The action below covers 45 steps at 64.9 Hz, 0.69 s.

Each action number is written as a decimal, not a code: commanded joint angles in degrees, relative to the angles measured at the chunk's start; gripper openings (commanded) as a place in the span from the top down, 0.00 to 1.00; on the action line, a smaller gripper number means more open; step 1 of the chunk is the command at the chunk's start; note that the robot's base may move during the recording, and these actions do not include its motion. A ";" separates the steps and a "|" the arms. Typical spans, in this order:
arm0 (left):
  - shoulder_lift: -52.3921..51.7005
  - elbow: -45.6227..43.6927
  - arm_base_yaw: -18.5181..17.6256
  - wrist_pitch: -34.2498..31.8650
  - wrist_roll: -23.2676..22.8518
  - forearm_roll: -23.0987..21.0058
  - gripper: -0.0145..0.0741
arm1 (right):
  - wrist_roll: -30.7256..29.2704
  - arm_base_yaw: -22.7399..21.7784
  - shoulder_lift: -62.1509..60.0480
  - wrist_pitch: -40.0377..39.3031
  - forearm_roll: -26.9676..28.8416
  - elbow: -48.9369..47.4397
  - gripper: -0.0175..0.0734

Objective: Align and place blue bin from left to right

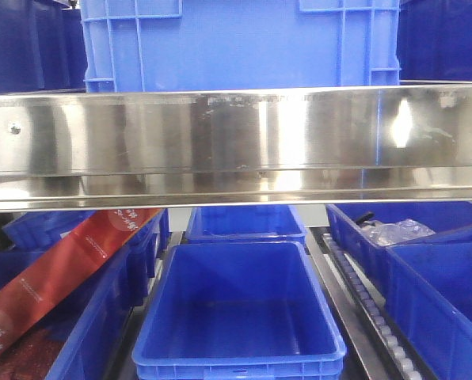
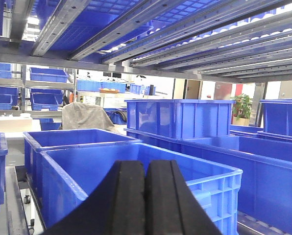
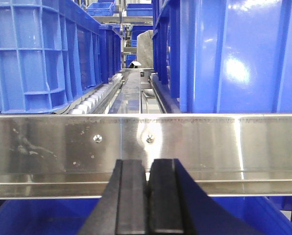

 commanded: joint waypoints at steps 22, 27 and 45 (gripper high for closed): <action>-0.17 0.07 -0.21 -0.79 0.06 0.21 0.96 | -0.22 -0.27 -0.19 -1.76 0.15 0.05 0.89; -0.17 0.07 -0.21 -0.79 0.06 0.21 0.96 | -0.22 -0.27 -0.19 -1.76 0.15 0.05 0.89; -3.17 1.80 0.35 2.63 5.20 -7.25 0.96 | -0.22 -0.27 -0.19 -1.76 0.15 0.05 0.89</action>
